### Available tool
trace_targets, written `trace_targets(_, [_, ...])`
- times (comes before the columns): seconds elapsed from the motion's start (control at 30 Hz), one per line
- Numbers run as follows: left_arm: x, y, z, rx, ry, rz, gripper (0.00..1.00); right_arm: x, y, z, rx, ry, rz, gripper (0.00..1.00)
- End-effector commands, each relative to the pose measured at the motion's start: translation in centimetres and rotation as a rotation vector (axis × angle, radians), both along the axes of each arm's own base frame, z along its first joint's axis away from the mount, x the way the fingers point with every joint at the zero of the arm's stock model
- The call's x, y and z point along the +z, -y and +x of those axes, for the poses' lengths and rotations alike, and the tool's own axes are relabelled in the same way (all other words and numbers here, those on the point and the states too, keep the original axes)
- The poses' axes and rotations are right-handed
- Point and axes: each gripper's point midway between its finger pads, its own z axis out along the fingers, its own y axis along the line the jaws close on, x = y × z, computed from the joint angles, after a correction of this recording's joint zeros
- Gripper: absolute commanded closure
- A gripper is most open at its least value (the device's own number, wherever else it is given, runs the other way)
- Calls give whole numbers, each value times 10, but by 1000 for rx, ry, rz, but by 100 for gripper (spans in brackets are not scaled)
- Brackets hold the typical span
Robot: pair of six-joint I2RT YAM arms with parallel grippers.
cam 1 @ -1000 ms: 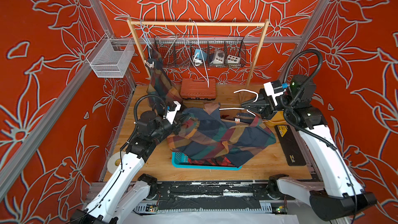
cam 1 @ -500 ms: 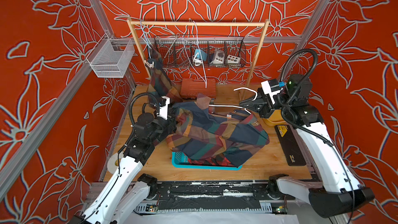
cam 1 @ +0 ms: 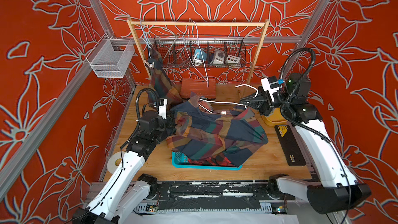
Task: Remove the clothespins securing long-sleeve shirts to the hanger
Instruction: Remove the long-sleeve shirt from the hanger.
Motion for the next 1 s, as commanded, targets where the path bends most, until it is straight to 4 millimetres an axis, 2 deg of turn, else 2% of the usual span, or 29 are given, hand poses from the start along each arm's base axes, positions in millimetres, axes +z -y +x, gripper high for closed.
trace_targets(0.0, [-17, -21, 1, 96, -73, 14, 100, 11, 10, -24, 118, 36, 28, 100])
trace_targets(0.37, [-33, -24, 3, 104, -126, 26, 100, 12, 22, -16, 74, 37, 29, 100])
trace_targets(0.53, [-33, -27, 3, 105, -126, 15, 100, 14, 25, -21, 81, 46, 31, 100])
trace_targets(0.67, [-28, -14, 0, 24, -108, -1, 100, 13, 23, -22, 82, 43, 35, 100])
trace_targets(0.77, [-9, 4, -6, -91, -32, -22, 100, 13, 11, -27, 100, 42, 29, 100])
trace_targets(0.8, [-2, 9, -9, -125, -8, -27, 91, 12, 4, -29, 104, 42, 23, 100])
trace_targets(0.83, [7, 16, -14, -170, 24, -28, 71, 9, -4, -30, 105, 38, 17, 100])
trace_targets(0.87, [18, 23, -19, -219, 60, -26, 56, 6, -10, -31, 110, 37, 15, 100])
trace_targets(0.9, [28, 28, -25, -257, 93, -24, 47, 3, -13, -32, 122, 36, 16, 100])
trace_targets(0.97, [51, 38, -39, -327, 170, -7, 34, -2, -16, -27, 109, 17, 11, 100])
